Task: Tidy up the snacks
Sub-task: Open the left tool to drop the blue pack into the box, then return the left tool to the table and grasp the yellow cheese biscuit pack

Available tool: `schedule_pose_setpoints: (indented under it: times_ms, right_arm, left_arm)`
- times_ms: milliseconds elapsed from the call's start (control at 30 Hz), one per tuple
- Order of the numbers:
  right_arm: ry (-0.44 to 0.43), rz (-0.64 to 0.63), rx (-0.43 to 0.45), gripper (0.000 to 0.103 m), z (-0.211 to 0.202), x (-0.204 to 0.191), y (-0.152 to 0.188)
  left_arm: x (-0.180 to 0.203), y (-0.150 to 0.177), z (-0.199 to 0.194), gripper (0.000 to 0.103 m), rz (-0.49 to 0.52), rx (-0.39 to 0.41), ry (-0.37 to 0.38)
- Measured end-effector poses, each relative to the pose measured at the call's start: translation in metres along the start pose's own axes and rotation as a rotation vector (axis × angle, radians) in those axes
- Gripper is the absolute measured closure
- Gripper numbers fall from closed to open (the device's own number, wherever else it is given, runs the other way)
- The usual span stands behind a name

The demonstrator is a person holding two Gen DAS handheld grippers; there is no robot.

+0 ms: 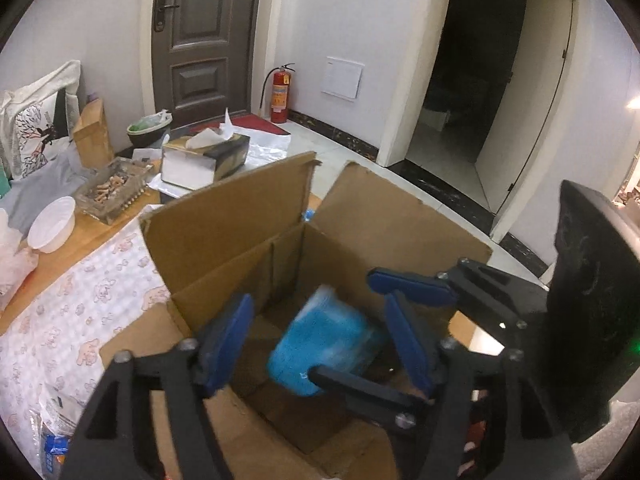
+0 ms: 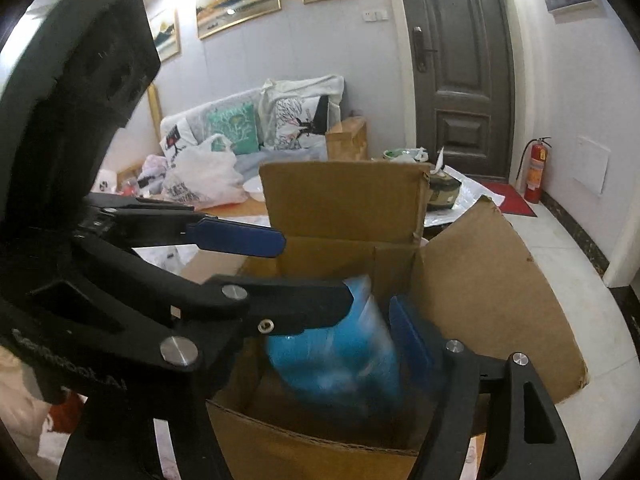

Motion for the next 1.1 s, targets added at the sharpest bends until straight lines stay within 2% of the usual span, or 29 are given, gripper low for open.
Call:
schedule_pose_setpoints:
  times_ms: [67,233,367,633,767,900,1100]
  right_arm:
    - [-0.001,-0.012,0.008,0.025,-0.001,-0.004,0.000]
    - [0.012,-0.030,0.000,0.018,-0.004,-0.013,0.002]
    - [0.014,-0.030,0.010,0.010,-0.010,-0.019,0.002]
    - [0.042,-0.060,0.021,0.003,-0.027,-0.048,-0.002]
    - [0.049,-0.099,0.030,0.003,-0.036,-0.073,-0.004]
    - [0.072,-0.153,0.044,0.003,-0.040,-0.103,-0.008]
    - [0.074,-0.217,0.057,0.000,-0.036,-0.159,-0.014]
  left_arm:
    - [-0.003,0.002,-0.002,0.031,0.003,-0.002,-0.012]
    - [-0.009,0.007,-0.016,0.022,-0.010,0.027,-0.020]
    - [-0.011,0.014,-0.034,0.020,-0.014,0.052,-0.035]
    - [-0.020,0.038,-0.074,0.019,-0.041,0.110,-0.045]
    - [-0.031,0.057,-0.100,0.019,-0.060,0.145,-0.064]
    - [-0.052,0.083,-0.127,0.013,-0.100,0.183,-0.101]
    - [-0.097,0.133,-0.165,0.010,-0.167,0.224,-0.184]
Point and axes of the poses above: each gripper's, at about its wrist camera, not at the fingertips, and z roughly the way its jaws point, x to its right, y to its underside, the point moved 5 cm from there along z, roughly the way its jaws point, and after that the axes turned 13 degrees about -x, right-handed, at the moved point
